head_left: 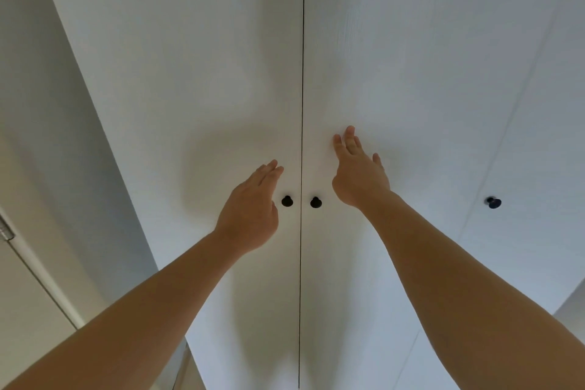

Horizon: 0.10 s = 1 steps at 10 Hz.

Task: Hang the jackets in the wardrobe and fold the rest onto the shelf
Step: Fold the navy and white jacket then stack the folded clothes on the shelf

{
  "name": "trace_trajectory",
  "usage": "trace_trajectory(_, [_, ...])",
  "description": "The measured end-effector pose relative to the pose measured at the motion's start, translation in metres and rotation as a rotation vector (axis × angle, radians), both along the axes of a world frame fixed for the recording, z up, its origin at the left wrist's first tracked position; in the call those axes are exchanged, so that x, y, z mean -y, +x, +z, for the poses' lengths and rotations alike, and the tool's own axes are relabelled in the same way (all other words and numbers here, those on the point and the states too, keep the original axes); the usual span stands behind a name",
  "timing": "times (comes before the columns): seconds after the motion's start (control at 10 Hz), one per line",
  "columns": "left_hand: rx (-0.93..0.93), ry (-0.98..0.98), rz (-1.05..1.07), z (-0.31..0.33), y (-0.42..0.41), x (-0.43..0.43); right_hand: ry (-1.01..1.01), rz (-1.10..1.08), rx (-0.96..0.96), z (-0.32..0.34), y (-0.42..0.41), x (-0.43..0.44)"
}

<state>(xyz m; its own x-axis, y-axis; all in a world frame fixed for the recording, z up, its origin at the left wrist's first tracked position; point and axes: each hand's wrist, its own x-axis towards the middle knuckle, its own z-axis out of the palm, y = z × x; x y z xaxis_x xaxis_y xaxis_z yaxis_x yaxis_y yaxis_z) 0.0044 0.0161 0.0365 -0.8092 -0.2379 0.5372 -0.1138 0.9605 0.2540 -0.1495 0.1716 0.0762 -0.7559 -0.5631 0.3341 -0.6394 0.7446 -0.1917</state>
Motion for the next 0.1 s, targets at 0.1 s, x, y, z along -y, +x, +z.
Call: trace_trajectory(0.1, [0.047,0.001,-0.096,-0.0417,0.0514,-0.0107,-0.027,0.119,0.037,-0.0096,0.0177,-0.0354])
